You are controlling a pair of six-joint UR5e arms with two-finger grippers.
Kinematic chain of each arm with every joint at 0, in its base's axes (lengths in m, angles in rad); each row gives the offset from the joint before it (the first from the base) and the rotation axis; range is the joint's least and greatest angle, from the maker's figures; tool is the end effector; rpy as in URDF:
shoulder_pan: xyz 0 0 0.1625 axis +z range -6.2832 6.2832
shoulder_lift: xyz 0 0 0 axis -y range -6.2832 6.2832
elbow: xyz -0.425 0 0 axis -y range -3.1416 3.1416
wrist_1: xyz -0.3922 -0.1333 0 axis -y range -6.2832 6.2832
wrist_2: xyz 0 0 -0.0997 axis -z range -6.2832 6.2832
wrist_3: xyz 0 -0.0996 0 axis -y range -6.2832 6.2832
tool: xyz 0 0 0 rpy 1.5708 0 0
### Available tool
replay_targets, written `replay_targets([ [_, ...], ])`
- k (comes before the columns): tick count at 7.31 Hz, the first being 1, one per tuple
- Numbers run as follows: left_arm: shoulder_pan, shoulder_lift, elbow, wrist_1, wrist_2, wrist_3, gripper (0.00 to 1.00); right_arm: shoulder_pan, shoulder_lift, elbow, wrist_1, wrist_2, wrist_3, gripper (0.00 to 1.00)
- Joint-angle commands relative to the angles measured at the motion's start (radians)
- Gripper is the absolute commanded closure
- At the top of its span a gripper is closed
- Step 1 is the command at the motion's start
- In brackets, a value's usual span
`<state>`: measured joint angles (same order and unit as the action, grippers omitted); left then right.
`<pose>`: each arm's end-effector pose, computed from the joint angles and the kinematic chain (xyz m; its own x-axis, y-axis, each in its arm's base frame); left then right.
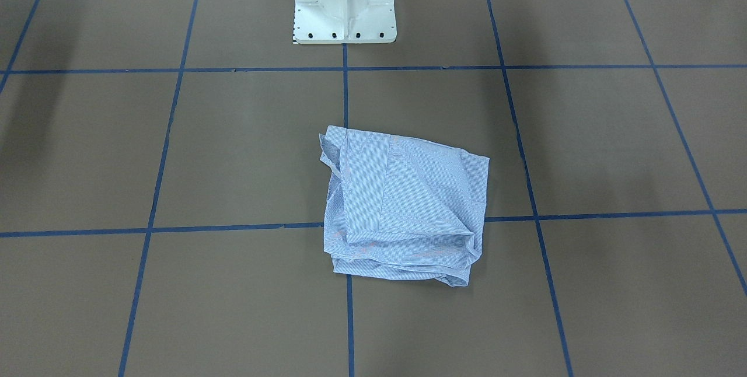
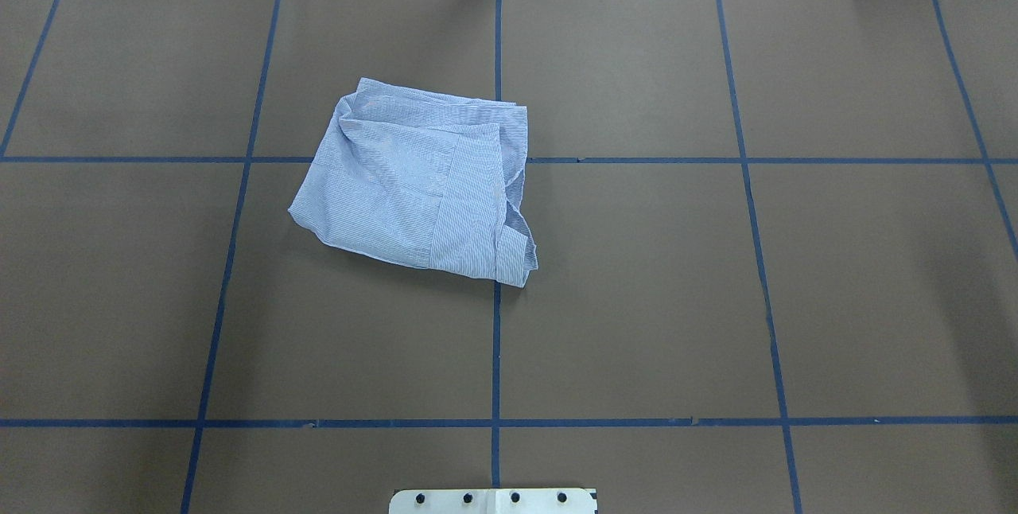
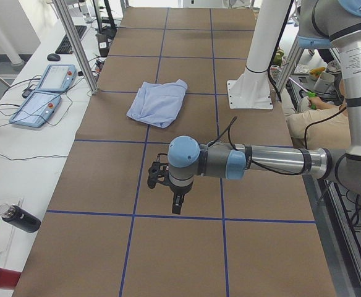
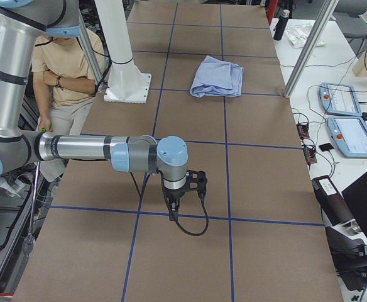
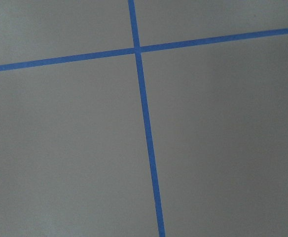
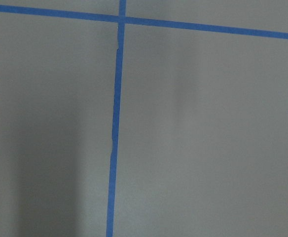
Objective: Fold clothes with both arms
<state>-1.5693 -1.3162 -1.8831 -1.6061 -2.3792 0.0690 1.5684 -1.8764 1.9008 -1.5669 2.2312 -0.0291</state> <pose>-0.0607 -0.3903 0.6104 0.6888 0.1367 -0.7119 -0.0491 0.9886 0.1423 0.0713 -0.3663 0.6340 0.7893 -0.0483 0.6121 0.0254 0.9986 0.0461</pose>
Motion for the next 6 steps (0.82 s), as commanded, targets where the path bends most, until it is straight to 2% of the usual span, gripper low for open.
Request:
replay_targets([
  [1, 0.0, 0.002, 0.001, 0.0, 0.0, 0.002, 0.0, -0.001, -0.001, 0.003, 0.015, 0.002, -0.006, 0.0],
  [6, 0.0, 0.012, 0.001, 0.002, 0.002, 0.003, 0.0, -0.001, -0.003, 0.0, 0.008, 0.004, -0.005, 0.0],
])
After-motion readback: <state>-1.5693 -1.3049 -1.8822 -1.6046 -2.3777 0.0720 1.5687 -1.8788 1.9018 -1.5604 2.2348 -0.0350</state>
